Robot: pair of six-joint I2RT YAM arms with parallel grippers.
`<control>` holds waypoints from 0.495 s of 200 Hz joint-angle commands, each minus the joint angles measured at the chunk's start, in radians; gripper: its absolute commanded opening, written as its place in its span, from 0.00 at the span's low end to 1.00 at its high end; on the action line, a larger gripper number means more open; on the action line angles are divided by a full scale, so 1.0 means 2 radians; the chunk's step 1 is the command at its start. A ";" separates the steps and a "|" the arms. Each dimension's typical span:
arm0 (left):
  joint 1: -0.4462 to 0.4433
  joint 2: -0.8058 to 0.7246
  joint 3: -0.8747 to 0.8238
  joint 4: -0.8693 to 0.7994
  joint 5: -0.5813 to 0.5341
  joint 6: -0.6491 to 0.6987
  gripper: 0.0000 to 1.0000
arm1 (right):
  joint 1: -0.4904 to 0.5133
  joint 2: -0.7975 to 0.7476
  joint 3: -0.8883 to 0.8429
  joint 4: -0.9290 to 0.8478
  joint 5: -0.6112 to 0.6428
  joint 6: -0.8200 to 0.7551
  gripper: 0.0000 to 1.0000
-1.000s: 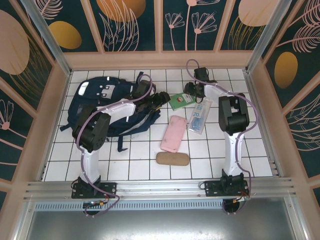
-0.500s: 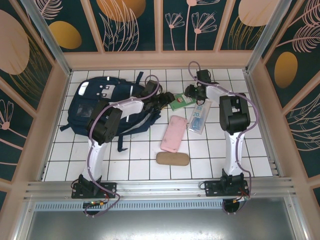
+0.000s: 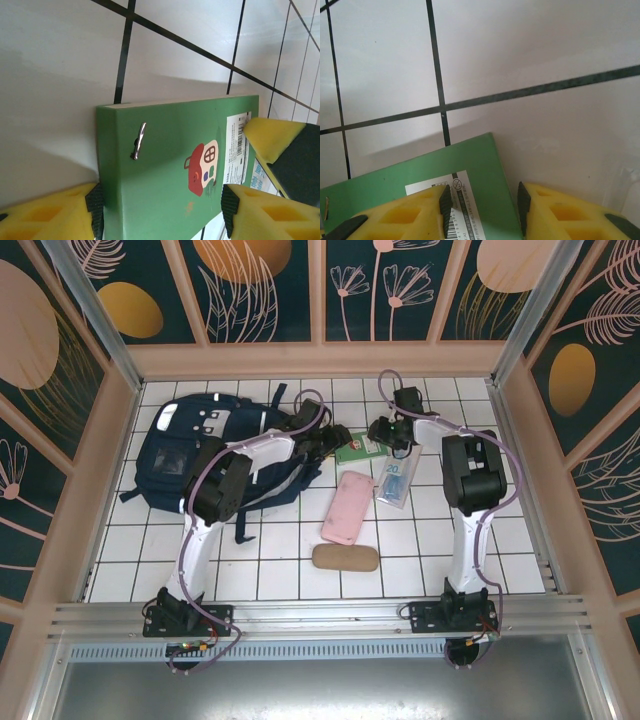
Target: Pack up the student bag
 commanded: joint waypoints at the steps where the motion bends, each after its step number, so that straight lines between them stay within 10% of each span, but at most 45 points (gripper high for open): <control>1: -0.001 0.033 0.010 -0.090 -0.034 -0.003 0.65 | 0.022 -0.010 -0.012 -0.026 -0.033 0.019 0.43; 99: -0.004 -0.038 -0.062 0.238 0.148 -0.074 0.63 | 0.022 -0.016 -0.020 -0.009 -0.061 0.045 0.43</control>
